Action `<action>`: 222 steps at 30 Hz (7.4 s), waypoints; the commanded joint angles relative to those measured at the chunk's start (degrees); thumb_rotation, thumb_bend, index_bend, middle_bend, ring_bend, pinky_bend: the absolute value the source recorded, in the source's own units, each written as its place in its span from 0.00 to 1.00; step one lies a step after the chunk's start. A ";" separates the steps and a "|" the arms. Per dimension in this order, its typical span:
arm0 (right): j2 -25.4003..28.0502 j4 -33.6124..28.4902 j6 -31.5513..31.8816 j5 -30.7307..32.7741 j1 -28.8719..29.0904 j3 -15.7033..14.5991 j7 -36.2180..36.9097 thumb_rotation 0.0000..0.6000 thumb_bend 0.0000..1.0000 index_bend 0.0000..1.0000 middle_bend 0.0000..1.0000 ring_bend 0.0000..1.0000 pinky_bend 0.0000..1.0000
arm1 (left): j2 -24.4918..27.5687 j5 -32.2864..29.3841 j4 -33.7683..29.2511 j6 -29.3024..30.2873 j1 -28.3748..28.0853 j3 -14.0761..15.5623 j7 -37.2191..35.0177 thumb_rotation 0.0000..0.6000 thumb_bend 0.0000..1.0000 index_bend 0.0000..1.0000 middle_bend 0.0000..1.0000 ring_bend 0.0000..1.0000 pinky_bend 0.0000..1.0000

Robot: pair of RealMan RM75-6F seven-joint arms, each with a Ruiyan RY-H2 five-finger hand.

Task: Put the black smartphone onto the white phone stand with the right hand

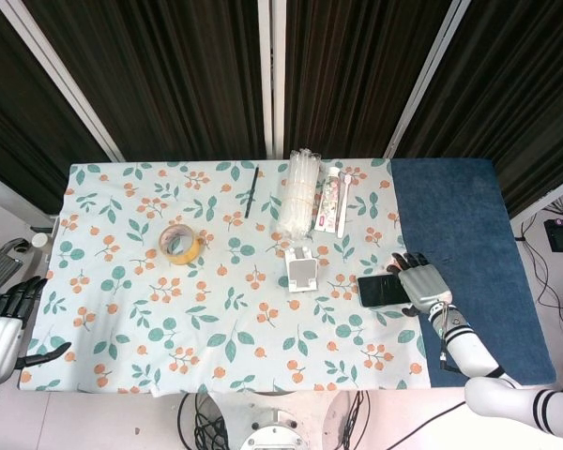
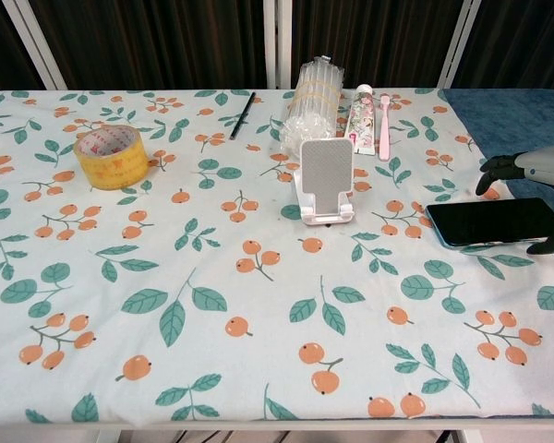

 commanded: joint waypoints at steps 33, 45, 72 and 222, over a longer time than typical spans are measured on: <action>-1.73 2.69 2.78 -1.28 1.25 -2.12 5.36 1.00 0.24 0.58 0.16 0.00 0.00 | 0.06 -0.50 0.15 -0.85 0.03 0.11 0.01 0.69 0.07 0.06 0.08 0.11 0.22; -2.00 3.89 4.10 -3.76 0.12 -1.92 8.40 1.00 0.30 0.60 0.44 0.07 0.00 | 0.07 -0.49 -0.13 -1.05 -0.13 0.07 0.40 0.69 0.06 0.06 0.08 0.10 0.22; 0.81 2.53 15.66 -20.68 -3.94 -0.34 16.58 1.00 0.39 0.69 0.51 0.48 0.03 | 0.31 -0.39 -0.50 -1.15 -0.25 0.13 0.34 0.71 0.07 0.06 0.08 0.11 0.22; -0.45 11.96 -0.97 -59.35 22.47 -2.26 -23.05 1.00 0.14 0.00 0.00 0.00 0.00 | -1.29 -1.32 4.46 -1.13 0.73 0.27 -4.21 0.71 0.06 0.06 0.08 0.11 0.22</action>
